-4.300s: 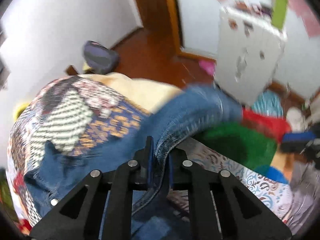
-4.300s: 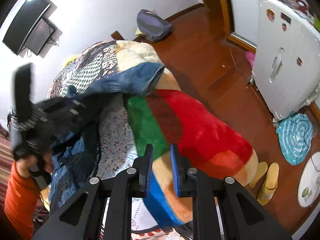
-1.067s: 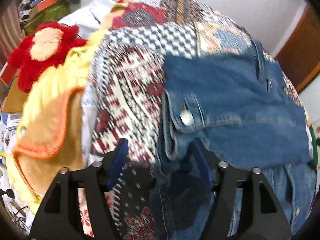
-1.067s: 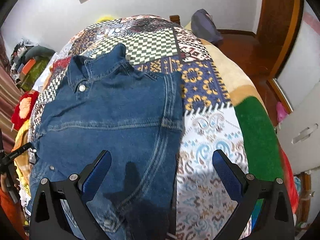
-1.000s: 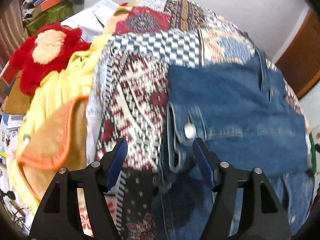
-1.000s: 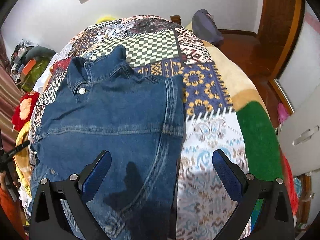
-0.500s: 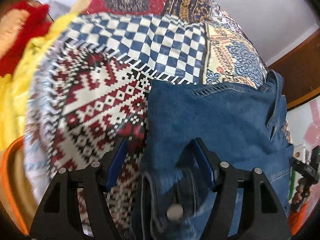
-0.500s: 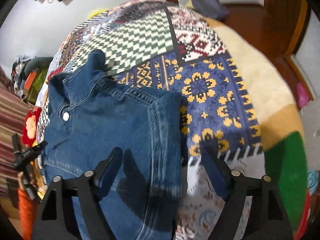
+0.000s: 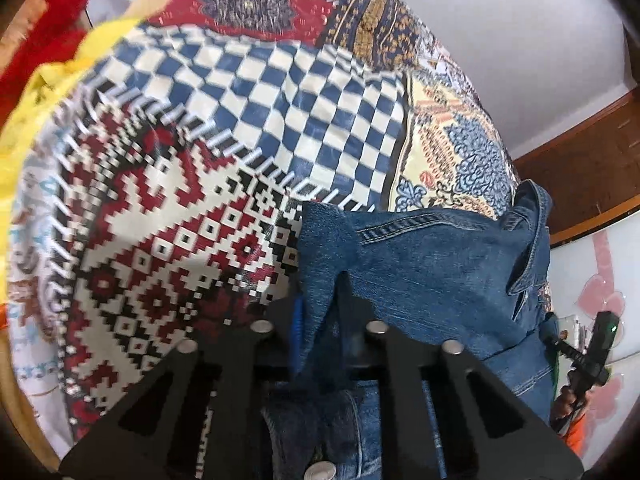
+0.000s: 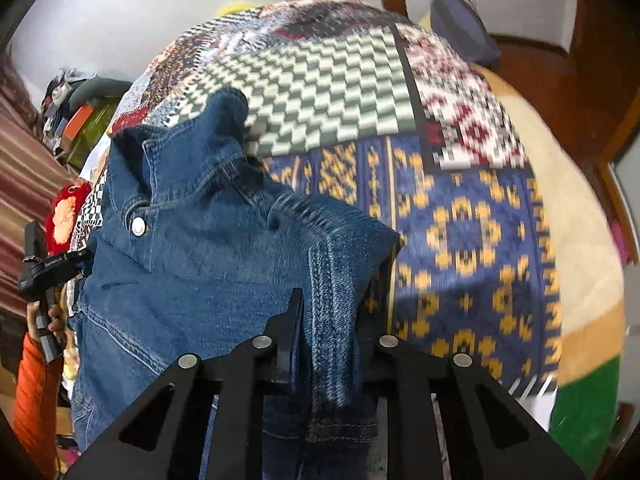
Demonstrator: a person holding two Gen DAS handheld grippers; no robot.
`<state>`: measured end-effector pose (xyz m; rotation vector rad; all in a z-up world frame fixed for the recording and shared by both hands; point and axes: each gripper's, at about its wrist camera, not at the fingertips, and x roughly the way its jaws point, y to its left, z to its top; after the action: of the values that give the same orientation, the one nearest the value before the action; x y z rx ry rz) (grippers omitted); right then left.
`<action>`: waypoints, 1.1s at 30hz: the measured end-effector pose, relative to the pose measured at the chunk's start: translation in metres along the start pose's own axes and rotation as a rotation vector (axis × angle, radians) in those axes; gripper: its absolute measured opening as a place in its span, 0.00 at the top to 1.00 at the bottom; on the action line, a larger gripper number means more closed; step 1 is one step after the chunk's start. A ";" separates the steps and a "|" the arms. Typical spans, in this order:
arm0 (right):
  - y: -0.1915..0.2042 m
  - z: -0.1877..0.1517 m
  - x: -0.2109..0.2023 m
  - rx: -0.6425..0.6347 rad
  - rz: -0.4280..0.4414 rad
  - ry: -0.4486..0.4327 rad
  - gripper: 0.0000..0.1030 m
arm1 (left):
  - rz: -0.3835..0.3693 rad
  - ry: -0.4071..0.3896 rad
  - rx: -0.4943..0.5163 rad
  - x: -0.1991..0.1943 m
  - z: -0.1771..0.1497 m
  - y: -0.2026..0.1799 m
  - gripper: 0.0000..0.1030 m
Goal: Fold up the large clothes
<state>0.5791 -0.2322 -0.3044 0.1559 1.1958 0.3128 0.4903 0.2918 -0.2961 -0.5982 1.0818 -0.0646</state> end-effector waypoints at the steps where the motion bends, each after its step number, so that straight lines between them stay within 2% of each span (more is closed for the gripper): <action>1: 0.003 0.005 0.000 -0.015 -0.007 -0.006 0.86 | 0.025 -0.015 0.018 -0.005 -0.001 -0.004 0.92; 3: 0.013 0.018 -0.001 -0.063 -0.027 -0.022 0.86 | 0.100 -0.026 0.064 -0.010 0.000 -0.010 0.92; 6: 0.035 0.039 0.003 -0.163 -0.075 -0.046 0.86 | 0.265 -0.035 0.154 -0.013 0.003 -0.020 0.93; 8: 0.050 0.054 0.009 -0.209 -0.095 -0.057 0.86 | 0.337 -0.036 0.192 -0.012 0.006 -0.023 0.93; 11: 0.065 0.077 0.023 -0.247 -0.121 -0.074 0.86 | 0.398 -0.043 0.208 -0.011 0.010 -0.019 0.93; 17: 0.068 0.108 0.064 -0.261 -0.165 -0.055 0.86 | 0.414 -0.038 0.186 -0.001 0.016 -0.008 0.93; 19: 0.060 0.111 0.079 -0.249 -0.175 -0.032 0.86 | 0.422 -0.038 0.194 0.000 0.013 -0.009 0.92; 23: 0.055 0.108 0.086 -0.260 -0.188 -0.061 0.84 | 0.455 -0.035 0.230 0.011 0.012 -0.012 0.88; 25: 0.056 0.104 0.085 -0.286 -0.246 -0.091 0.76 | 0.455 -0.037 0.224 0.012 0.011 -0.010 0.87; 26: 0.057 0.101 0.083 -0.305 -0.300 -0.110 0.67 | 0.453 -0.038 0.217 0.012 0.011 -0.009 0.87; 27: 0.056 0.100 0.083 -0.311 -0.346 -0.122 0.48 | 0.448 -0.042 0.200 0.011 0.011 -0.008 0.87; 29: 0.053 0.097 0.080 -0.313 -0.430 -0.146 0.24 | 0.435 -0.044 0.179 0.009 0.010 -0.006 0.87; 33: 0.046 0.095 0.067 -0.301 -0.429 -0.128 0.22 | 0.452 -0.027 0.198 0.006 0.007 -0.008 0.81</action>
<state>0.6826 -0.1629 -0.3161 -0.3354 1.0116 0.1003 0.5008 0.2857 -0.2951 -0.1677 1.1465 0.2273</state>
